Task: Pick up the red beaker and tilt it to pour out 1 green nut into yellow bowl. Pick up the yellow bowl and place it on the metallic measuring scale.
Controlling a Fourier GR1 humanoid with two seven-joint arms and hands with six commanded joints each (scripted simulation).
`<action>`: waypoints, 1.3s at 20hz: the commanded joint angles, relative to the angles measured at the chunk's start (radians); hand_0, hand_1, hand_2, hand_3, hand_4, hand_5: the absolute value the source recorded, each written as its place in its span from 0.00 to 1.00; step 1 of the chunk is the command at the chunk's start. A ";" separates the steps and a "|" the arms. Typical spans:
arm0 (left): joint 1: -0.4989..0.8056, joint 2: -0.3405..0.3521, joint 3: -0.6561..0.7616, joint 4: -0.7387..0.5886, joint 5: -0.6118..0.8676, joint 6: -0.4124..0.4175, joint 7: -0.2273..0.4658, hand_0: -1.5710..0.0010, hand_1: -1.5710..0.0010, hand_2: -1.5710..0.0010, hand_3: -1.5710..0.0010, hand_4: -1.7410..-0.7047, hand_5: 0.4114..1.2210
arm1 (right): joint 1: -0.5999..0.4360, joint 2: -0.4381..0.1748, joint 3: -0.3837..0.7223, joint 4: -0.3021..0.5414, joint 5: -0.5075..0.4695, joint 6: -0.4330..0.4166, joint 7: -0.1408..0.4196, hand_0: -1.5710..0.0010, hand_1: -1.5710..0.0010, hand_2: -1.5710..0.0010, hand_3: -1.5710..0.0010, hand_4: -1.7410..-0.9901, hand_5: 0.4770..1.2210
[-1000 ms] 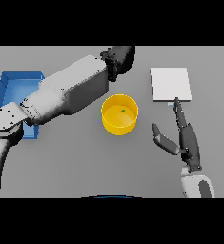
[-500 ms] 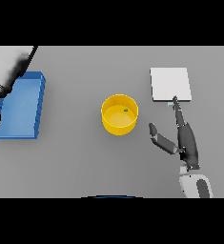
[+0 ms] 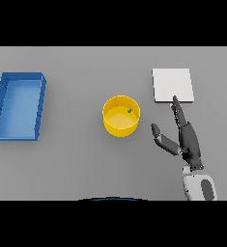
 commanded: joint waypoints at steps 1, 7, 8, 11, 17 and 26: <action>0.028 0.007 0.014 -0.013 0.033 0.023 0.019 0.00 0.00 0.00 0.02 0.00 1.00 | -0.001 -0.004 -0.002 0.000 -0.018 0.017 0.004 1.00 1.00 1.00 1.00 0.80 0.24; 0.260 0.063 0.088 -0.182 0.257 0.127 0.180 0.00 0.00 0.00 0.07 0.00 1.00 | 0.006 -0.015 0.010 0.007 0.015 0.010 -0.027 1.00 1.00 1.00 1.00 0.74 0.29; 0.308 0.070 0.092 -0.245 0.291 0.143 0.214 0.00 0.00 0.00 0.09 0.00 1.00 | -0.001 -0.020 0.005 0.014 0.018 0.007 -0.021 1.00 1.00 1.00 1.00 0.73 0.30; 0.485 0.102 0.096 -0.447 0.380 0.228 0.276 0.00 0.00 0.00 0.13 0.00 1.00 | -0.005 -0.022 0.004 0.008 0.016 0.009 -0.017 1.00 1.00 1.00 1.00 0.72 0.31; 0.709 0.153 0.066 -0.745 0.481 0.392 0.397 0.00 0.00 0.00 0.11 0.00 1.00 | 0.003 -0.017 0.008 0.015 0.017 0.009 -0.032 1.00 1.00 1.00 1.00 0.72 0.29; 0.858 0.247 -0.040 -0.982 0.607 0.334 0.421 0.00 0.02 0.05 0.21 0.41 0.45 | -0.007 -0.019 0.006 0.012 0.019 0.005 -0.010 1.00 1.00 1.00 1.00 0.77 0.26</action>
